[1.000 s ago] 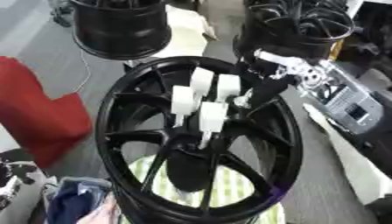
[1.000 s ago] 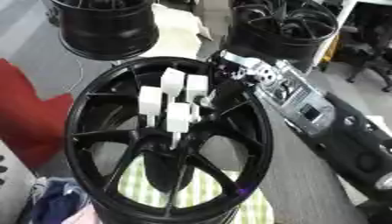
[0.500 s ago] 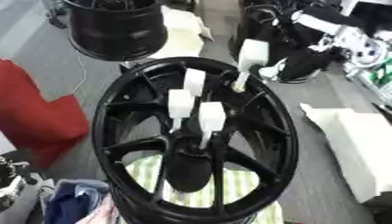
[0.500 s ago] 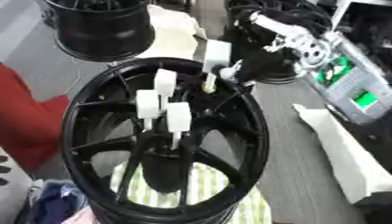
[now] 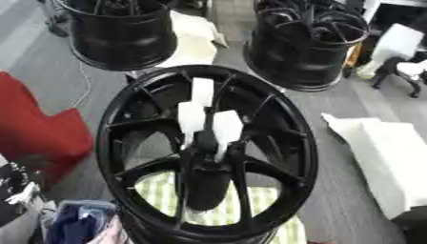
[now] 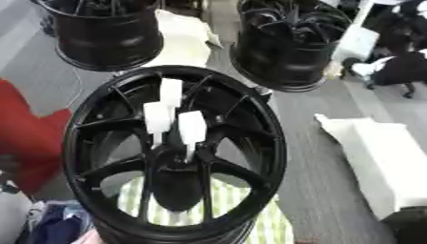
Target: Pull the pin out of the wheel hub.
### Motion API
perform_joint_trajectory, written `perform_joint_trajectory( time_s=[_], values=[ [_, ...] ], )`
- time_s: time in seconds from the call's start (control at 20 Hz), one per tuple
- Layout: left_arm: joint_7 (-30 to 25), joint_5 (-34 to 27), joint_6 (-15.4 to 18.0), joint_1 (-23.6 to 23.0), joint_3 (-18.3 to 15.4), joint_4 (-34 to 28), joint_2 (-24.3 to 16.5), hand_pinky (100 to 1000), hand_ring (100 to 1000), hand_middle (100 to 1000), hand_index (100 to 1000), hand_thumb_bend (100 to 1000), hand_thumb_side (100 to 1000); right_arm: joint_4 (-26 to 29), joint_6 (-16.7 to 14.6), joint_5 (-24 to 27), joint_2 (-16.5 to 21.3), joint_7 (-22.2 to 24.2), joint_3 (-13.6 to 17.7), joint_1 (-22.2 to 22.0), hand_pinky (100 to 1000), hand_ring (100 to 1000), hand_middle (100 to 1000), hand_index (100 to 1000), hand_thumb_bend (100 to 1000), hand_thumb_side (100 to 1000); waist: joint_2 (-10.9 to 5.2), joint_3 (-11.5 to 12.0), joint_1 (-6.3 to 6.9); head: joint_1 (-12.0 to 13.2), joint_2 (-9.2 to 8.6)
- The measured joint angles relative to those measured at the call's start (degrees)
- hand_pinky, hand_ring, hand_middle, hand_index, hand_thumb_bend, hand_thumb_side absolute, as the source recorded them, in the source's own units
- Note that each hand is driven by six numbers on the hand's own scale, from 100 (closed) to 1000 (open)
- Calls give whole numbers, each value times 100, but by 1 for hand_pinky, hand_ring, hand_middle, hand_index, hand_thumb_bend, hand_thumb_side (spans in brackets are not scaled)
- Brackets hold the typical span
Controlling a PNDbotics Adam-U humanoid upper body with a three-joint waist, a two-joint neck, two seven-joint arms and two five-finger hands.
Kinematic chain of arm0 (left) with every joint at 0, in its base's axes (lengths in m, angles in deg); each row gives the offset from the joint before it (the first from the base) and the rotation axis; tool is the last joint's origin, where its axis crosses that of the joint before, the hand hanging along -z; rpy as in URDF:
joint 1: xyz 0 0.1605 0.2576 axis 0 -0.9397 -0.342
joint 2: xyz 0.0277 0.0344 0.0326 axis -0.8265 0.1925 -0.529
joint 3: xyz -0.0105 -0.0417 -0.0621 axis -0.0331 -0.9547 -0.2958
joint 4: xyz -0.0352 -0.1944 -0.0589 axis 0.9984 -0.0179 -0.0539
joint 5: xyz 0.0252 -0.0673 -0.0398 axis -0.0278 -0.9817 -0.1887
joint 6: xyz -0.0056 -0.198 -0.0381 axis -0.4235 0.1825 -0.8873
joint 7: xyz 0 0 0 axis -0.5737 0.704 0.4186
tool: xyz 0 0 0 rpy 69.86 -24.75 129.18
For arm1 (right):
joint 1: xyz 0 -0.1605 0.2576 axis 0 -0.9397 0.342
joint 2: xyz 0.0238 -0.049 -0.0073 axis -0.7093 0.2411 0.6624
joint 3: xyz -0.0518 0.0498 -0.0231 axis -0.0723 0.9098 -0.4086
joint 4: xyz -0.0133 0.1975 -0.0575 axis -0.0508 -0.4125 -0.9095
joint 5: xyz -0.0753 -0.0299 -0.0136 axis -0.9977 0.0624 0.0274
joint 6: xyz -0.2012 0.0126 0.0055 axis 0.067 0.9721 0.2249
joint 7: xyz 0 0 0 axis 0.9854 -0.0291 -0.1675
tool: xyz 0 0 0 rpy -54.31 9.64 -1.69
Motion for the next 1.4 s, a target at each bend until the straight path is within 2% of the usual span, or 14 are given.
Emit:
perform_joint_trajectory(
  time_s=[0.1,0.15,0.25,0.3,0.4,0.6,0.7,0.85,0.9,0.95,1.15,1.4],
  values=[
    [22,-4,-2,-5,-18,0,0,617,698,713,835,100,252,-115,64,-169,-348,-569,287,-590,100,371,588,465,459,100,-12,-32,9,40,-2],
    [33,-8,-5,-5,-28,0,0,617,698,714,835,100,253,-215,118,-275,-565,-827,393,-826,100,418,704,596,483,100,-18,-39,18,52,-3],
    [47,-16,-2,-9,-35,0,1,617,698,714,835,100,254,-495,261,-485,-1075,-1330,582,-1183,100,497,851,773,552,135,-21,-45,46,71,-5],
    [49,-18,0,-9,-37,0,1,617,698,714,835,100,254,-657,318,-562,-1344,-1573,661,-1314,119,517,882,798,585,175,-21,-53,63,76,-8],
    [59,-23,2,-8,-45,0,2,616,698,713,835,100,254,-971,225,-628,-1851,-1938,812,-1485,150,539,913,804,617,223,-21,-60,90,84,-12],
    [85,-43,21,-8,-70,1,3,616,698,713,834,100,255,-1472,-513,-494,-2747,-2676,1100,-1661,151,533,919,789,612,236,-20,-64,129,100,-15],
    [94,-46,28,-8,-71,2,5,616,698,713,834,100,255,-1673,-922,-313,-3110,-3085,1209,-1715,143,522,907,776,597,226,-18,-68,145,113,-16],
    [103,-47,37,-8,-76,2,7,616,697,712,832,100,255,-1899,-1355,-145,-3558,-3518,1396,-1748,124,483,839,738,543,169,-10,-98,157,139,-16],
    [105,-47,40,-8,-78,2,9,615,697,711,831,100,245,-1950,-1460,-136,-3695,-3623,1447,-1748,120,476,832,730,760,100,-10,-103,164,148,-16],
    [107,-47,41,-8,-84,2,10,615,697,711,829,100,255,-1982,-1550,-135,-3826,-3713,1488,-1744,116,466,820,721,525,148,-10,-103,175,161,-16],
    [114,-48,46,-8,-103,2,52,615,697,710,828,100,255,-1982,-1845,-204,-4329,-4008,1589,-1652,112,451,802,705,494,118,-8,-129,207,208,-33],
    [128,-49,66,-8,-103,11,59,615,697,710,827,100,256,-2012,-2275,-267,-4887,-4280,1492,-1381,105,431,783,691,473,100,12,-173,257,235,-39]
  ],
)
